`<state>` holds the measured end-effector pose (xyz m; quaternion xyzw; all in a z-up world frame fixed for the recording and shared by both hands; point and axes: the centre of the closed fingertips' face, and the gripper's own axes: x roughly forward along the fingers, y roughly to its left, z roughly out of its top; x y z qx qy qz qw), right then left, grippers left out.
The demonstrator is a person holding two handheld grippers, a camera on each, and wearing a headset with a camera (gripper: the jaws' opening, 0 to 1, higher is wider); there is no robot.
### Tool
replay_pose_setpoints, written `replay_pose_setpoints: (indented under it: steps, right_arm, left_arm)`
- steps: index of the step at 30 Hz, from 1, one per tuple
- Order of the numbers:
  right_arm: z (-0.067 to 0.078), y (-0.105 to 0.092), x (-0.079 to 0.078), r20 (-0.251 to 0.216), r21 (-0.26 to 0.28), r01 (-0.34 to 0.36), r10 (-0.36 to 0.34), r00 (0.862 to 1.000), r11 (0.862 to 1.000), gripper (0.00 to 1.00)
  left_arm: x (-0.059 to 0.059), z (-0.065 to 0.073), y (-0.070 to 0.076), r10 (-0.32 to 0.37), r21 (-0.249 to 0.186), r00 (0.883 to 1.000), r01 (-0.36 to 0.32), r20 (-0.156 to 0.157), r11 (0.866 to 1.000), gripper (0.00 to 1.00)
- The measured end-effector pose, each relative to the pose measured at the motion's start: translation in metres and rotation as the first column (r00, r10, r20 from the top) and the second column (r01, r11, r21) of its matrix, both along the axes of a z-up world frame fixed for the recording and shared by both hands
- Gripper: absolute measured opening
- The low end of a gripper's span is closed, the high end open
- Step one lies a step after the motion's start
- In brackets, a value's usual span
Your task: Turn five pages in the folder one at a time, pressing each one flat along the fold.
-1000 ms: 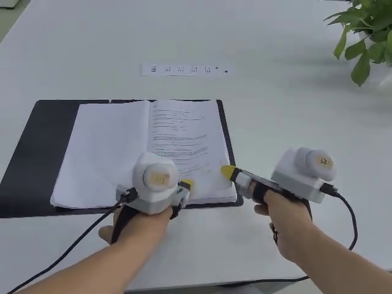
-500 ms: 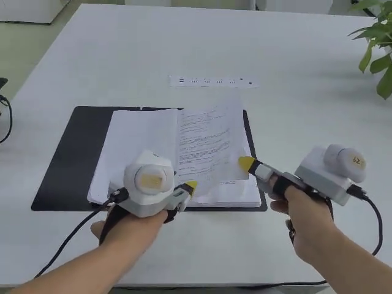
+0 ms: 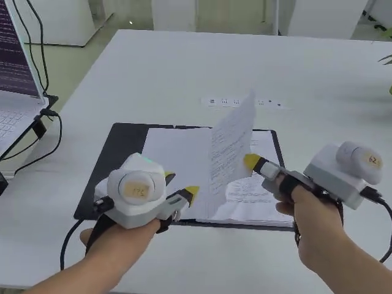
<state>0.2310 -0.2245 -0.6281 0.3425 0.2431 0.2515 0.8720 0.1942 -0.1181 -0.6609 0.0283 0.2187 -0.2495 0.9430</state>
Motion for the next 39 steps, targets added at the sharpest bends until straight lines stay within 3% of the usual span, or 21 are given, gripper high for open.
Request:
replay_pose_setpoints:
  steps: [8, 13, 19, 25, 31, 39]
  right_arm:
    - [0.001, 0.056, 0.004, -0.002, -0.02, -0.083, 0.083, 0.997, 0.996, 0.0]
    - [-0.013, 0.089, 0.006, -0.023, -0.061, -0.141, 0.14, 0.99, 0.988, 0.0]
    - [-0.04, 0.128, 0.01, -0.081, -0.111, -0.211, 0.203, 0.976, 0.971, 0.0]
    - [-0.068, 0.163, 0.01, -0.132, -0.152, -0.268, 0.25, 0.959, 0.951, 0.0]
    - [-0.102, 0.19, 0.009, -0.205, -0.198, -0.325, 0.285, 0.936, 0.925, 0.0]
    - [-0.137, 0.208, 0.006, -0.273, -0.186, -0.348, 0.292, 0.916, 0.919, 0.0]
  left_arm:
    - [-0.007, 0.012, 0.039, 0.029, -0.001, 0.999, -0.029, 0.021, 1.0, 0.31]
    - [-0.011, 0.014, 0.063, 0.061, -0.007, 0.998, -0.061, 0.021, 0.998, 0.32]
    - [-0.015, 0.012, 0.09, 0.098, -0.005, 0.995, -0.098, 0.021, 0.995, 0.33]
    - [-0.021, 0.006, 0.112, 0.134, -0.007, 0.991, -0.134, 0.002, 0.991, 0.33]
    - [-0.025, -0.005, 0.126, 0.154, -0.008, 0.988, -0.154, -0.024, 0.988, 0.34]
    - [-0.025, -0.018, 0.132, 0.151, 0.0, 0.987, -0.152, -0.061, 0.988, 0.34]
